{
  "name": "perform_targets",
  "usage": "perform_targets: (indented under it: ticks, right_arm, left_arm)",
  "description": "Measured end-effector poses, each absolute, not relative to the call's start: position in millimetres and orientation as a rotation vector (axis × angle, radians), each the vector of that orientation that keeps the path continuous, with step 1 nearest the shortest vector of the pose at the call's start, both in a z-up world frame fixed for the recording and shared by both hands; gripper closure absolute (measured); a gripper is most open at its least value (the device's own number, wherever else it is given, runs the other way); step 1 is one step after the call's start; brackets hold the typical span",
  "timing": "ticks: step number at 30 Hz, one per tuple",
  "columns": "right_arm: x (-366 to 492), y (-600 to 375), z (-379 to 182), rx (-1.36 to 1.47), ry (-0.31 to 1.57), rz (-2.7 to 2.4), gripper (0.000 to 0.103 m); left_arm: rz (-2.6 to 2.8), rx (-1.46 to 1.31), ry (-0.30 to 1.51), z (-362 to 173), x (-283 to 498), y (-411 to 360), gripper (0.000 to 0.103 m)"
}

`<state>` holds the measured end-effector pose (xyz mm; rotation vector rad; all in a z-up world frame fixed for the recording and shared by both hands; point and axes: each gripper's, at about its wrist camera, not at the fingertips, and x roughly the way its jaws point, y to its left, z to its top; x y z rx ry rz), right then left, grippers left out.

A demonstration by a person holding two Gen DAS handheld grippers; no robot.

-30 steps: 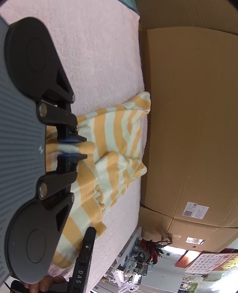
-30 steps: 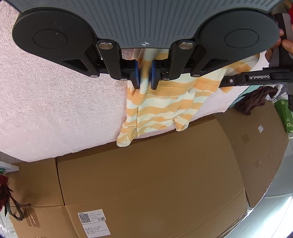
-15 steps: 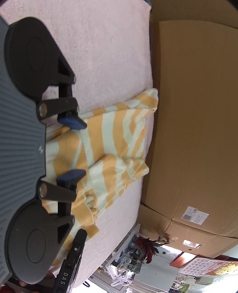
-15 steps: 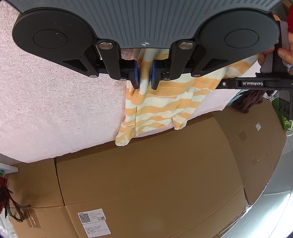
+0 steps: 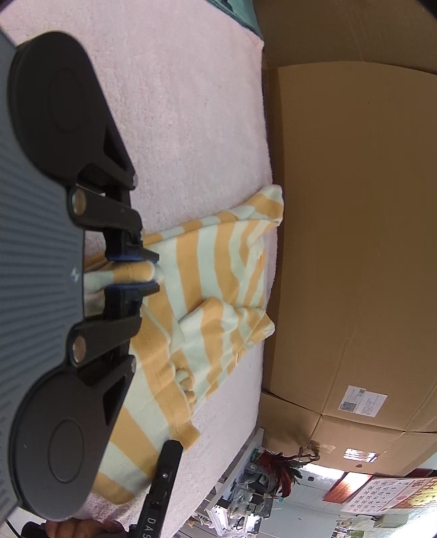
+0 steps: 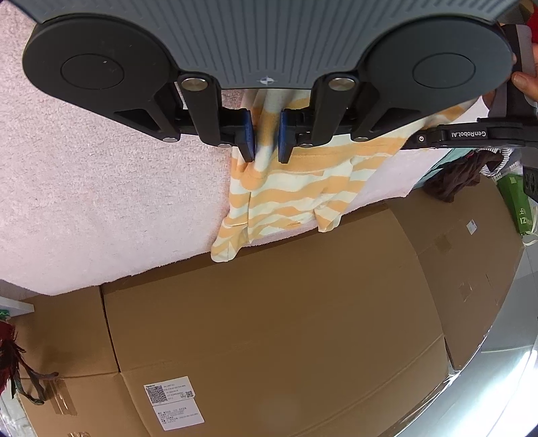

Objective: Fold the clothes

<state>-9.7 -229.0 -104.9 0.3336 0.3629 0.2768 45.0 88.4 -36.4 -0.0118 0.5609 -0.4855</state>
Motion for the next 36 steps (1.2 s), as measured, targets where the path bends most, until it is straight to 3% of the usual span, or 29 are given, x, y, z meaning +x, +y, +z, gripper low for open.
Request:
perform_targets:
  ticks: [6,10,11,12,15,19,22,24,32,34,36]
  right_arm:
    - [-14.5,-241.3,-81.8,0.421,0.355,0.324,0.086]
    - [10.4,-237.6,-96.6,0.531,0.471,0.373,0.086]
    - [16.6,-236.6,-100.3,0.558,0.500,0.385,0.091]
    - [22.8,-235.7,-104.0,0.585,0.529,0.397,0.103]
    - [31.8,-249.4,-115.7,0.752,0.573,0.411,0.103]
    - [15.9,-246.6,-107.0,0.663,0.533,0.371,0.103]
    - [11.0,-243.6,-105.3,0.628,0.521,0.359,0.103]
    - [12.5,-244.8,-106.6,0.642,0.523,0.356,0.103]
    - [-12.7,-244.5,-105.2,0.630,0.482,0.404,0.103]
    - [-22.4,-240.5,-104.0,0.607,0.470,0.426,0.094]
    - [-32.1,-236.4,-102.9,0.584,0.458,0.448,0.094]
  left_arm:
    - [-0.483,-0.054,0.570,-39.3,48.6,91.5,0.092]
    - [-0.494,-0.104,0.576,-40.4,51.1,98.4,0.087]
    - [-0.503,-0.132,0.573,-39.8,52.0,103.3,0.083]
    - [-0.501,-0.170,0.551,-38.1,50.8,110.5,0.081]
    - [-0.477,-0.288,0.418,-22.5,33.9,138.5,0.080]
    - [-0.595,-0.350,0.380,-6.7,9.5,140.5,0.073]
    - [-0.703,-0.301,0.417,-9.0,-0.1,113.5,0.056]
    - [-0.709,-0.236,0.488,-23.5,8.5,90.4,0.053]
    - [-0.711,-0.181,0.480,-48.9,17.9,82.4,0.055]
    - [-0.717,-0.194,0.410,-46.6,3.1,92.2,0.060]
    - [-0.761,-0.236,0.315,-45.0,-17.9,106.0,0.060]
